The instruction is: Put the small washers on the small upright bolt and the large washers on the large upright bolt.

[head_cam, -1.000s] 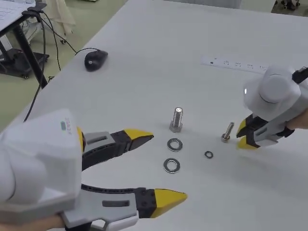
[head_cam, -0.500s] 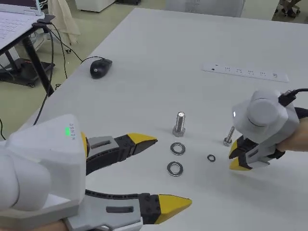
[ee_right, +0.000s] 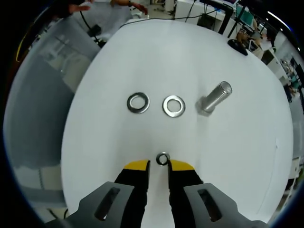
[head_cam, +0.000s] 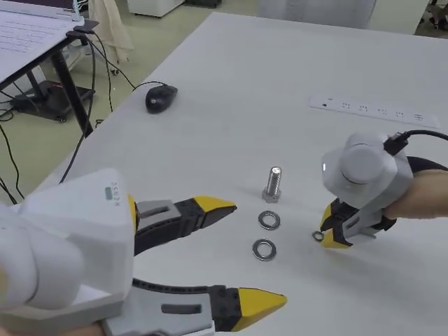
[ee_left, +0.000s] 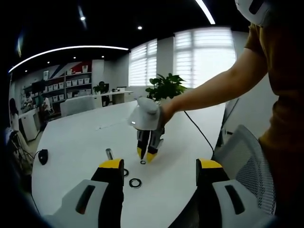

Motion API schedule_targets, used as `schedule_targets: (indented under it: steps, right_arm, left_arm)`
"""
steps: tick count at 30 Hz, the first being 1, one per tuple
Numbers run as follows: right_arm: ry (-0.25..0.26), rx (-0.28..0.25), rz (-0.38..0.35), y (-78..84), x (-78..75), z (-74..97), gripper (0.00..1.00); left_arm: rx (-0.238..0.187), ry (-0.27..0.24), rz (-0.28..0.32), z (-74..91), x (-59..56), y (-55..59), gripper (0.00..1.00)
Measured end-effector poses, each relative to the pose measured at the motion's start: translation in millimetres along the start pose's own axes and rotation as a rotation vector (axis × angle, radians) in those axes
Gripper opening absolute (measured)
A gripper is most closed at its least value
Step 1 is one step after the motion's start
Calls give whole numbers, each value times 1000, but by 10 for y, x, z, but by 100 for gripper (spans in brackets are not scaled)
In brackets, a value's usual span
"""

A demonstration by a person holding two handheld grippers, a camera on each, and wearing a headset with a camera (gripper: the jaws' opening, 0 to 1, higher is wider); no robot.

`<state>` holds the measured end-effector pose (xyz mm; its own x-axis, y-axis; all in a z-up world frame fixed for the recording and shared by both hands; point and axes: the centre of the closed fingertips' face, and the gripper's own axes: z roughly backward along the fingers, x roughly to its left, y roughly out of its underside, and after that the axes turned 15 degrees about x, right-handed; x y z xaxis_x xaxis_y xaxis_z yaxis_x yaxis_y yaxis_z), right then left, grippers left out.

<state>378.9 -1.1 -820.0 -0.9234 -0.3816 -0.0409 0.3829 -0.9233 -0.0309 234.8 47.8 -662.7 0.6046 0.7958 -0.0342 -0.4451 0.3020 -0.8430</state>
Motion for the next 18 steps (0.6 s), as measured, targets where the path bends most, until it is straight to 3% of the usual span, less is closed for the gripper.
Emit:
schedule_targets:
  steps: [10, 18]
  right_arm:
    - [-38, 23, 8, 6, -19, -55, 18]
    - [-31, 18, 15, -1, -26, -49, 17]
  left_arm:
    - [8, -2, 4, -18, 31, 5, 60]
    - [7, 3, 8, -55, 40, 3, 60]
